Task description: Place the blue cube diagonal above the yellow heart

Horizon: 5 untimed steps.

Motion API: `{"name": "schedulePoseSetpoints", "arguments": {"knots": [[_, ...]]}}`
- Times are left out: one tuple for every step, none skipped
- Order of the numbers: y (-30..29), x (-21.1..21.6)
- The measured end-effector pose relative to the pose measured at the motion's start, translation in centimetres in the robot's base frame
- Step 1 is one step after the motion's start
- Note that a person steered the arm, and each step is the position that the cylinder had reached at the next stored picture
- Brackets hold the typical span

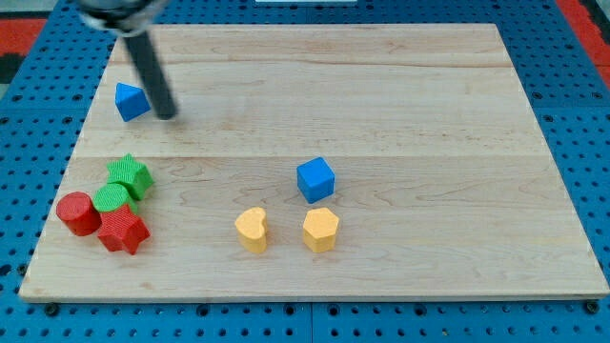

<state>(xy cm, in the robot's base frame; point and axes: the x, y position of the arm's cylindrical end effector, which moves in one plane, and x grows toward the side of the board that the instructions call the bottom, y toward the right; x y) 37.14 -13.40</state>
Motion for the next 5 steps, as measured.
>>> {"name": "schedulePoseSetpoints", "arguments": {"knots": [[12.9,0.1],[23.3,5.5],[26.3,12.0],[18.6,12.5],[9.8,11.9]]}}
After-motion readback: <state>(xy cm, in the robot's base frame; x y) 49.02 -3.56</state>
